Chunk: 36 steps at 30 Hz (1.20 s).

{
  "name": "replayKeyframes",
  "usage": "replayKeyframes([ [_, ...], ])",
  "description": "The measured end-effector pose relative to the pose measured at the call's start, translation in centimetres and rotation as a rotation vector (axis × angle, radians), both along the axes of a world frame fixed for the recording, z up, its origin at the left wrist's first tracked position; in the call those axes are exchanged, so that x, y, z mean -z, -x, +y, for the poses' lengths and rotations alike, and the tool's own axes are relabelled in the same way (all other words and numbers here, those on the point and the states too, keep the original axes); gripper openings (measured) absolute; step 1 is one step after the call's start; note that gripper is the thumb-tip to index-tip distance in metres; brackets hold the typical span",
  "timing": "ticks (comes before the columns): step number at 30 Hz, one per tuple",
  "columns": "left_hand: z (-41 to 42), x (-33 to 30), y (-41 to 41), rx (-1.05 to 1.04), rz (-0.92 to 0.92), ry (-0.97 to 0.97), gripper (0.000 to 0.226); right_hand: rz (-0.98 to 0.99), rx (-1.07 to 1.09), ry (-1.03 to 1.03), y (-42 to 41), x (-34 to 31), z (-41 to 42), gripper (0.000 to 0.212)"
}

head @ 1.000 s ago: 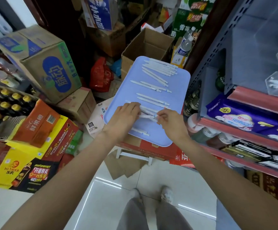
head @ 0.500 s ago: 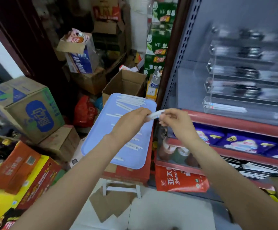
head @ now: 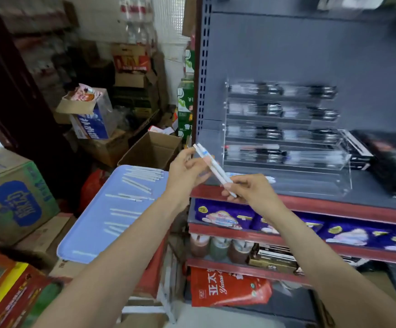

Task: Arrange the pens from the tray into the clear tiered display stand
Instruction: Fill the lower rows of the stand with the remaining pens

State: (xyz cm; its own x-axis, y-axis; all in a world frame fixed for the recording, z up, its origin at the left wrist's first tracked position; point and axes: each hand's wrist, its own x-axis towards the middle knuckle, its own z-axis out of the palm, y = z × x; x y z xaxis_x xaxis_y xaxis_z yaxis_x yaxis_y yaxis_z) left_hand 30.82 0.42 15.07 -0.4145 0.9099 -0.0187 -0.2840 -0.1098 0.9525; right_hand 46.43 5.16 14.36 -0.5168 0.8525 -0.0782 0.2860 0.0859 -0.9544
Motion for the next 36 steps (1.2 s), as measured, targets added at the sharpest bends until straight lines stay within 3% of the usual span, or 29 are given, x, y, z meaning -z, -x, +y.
replayKeyframes([
  [6, 1.4, 0.2, -1.9, -0.031, 0.107, 0.012, 0.004, -0.185, -0.065, -0.2, -4.8, -1.2, 3.8, 0.013],
  [9, 1.7, 0.7, -2.1, -0.109, 0.061, 0.011, 0.007, -0.147, 0.038, -0.231, -6.6, -1.3, 5.7, 0.011],
  [18, 2.6, 1.8, -2.7, -0.231, -0.023, -0.039, 0.002, -0.469, 0.034, -0.574, -7.7, 0.5, 8.7, 0.008],
  [27, 2.1, 1.8, -2.1, -0.275, 0.042, -0.006, 0.003, -0.587, -0.045, -0.497, -5.6, 0.4, 9.9, 0.006],
  [36, 2.4, 2.2, -2.5, -0.286, 0.069, 0.049, 0.003, -0.581, -0.051, -0.416, -5.5, 0.4, 10.0, 0.013],
])
